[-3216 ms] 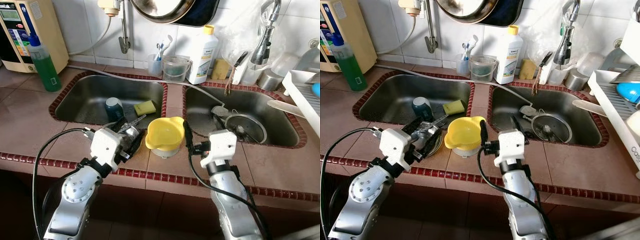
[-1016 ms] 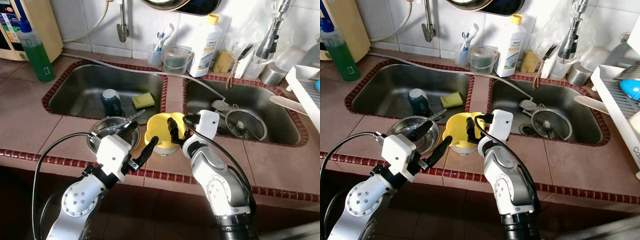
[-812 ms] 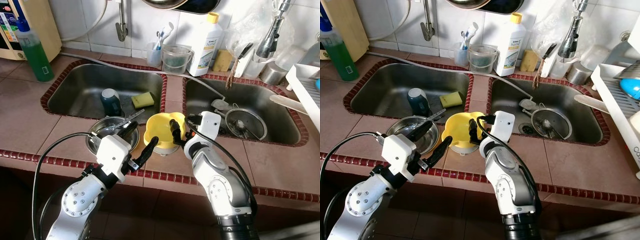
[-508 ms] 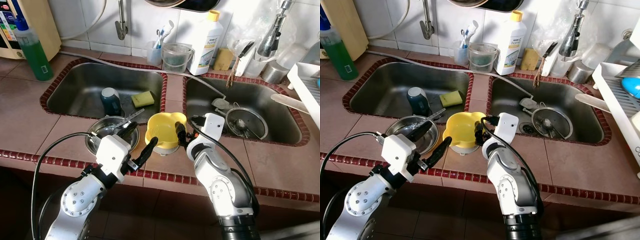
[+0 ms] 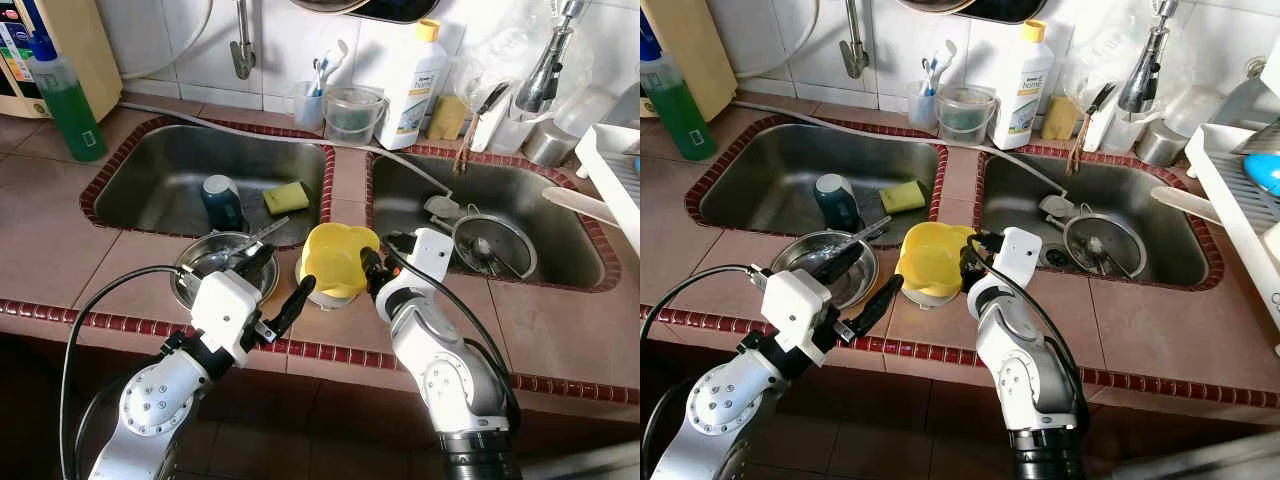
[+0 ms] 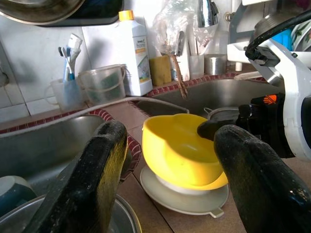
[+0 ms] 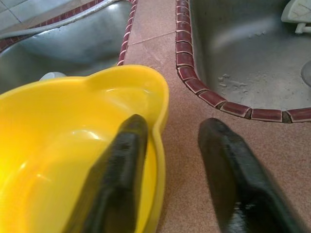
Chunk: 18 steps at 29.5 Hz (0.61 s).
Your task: Kitchen organization
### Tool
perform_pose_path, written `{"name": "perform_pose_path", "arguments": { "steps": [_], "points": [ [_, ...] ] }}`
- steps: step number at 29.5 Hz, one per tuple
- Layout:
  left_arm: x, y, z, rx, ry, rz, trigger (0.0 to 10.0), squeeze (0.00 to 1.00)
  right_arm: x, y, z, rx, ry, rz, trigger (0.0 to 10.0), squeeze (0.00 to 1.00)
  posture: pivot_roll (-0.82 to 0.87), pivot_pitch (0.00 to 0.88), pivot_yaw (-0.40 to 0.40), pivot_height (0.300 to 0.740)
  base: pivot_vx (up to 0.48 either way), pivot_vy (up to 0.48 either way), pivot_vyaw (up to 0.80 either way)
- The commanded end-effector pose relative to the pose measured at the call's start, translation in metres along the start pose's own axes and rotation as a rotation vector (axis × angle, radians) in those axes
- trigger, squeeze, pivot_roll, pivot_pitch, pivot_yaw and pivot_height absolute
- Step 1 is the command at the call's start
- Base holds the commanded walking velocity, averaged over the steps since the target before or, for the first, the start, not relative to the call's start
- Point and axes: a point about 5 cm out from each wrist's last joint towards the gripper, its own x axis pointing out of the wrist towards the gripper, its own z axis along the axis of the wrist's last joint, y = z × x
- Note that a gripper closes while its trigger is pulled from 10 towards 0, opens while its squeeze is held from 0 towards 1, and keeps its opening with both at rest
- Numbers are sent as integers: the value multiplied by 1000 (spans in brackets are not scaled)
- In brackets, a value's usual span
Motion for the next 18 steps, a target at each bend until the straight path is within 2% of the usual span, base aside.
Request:
{"name": "perform_pose_path", "arguments": {
  "steps": [1, 18],
  "points": [
    [1, -2, 5, 7, -11, -13, 10000, 0, -18, 3, -57, 130, 162, -36, 0, 0, -122, 109, -76, 740, 0, 0, 0],
    [2, -1, 4, 8, -13, -12, 10000, 0, -17, 2, -52, 129, 128, -16, 0, 0, -129, 106, -71, 740, 0, 0, 0]
  ]
}}
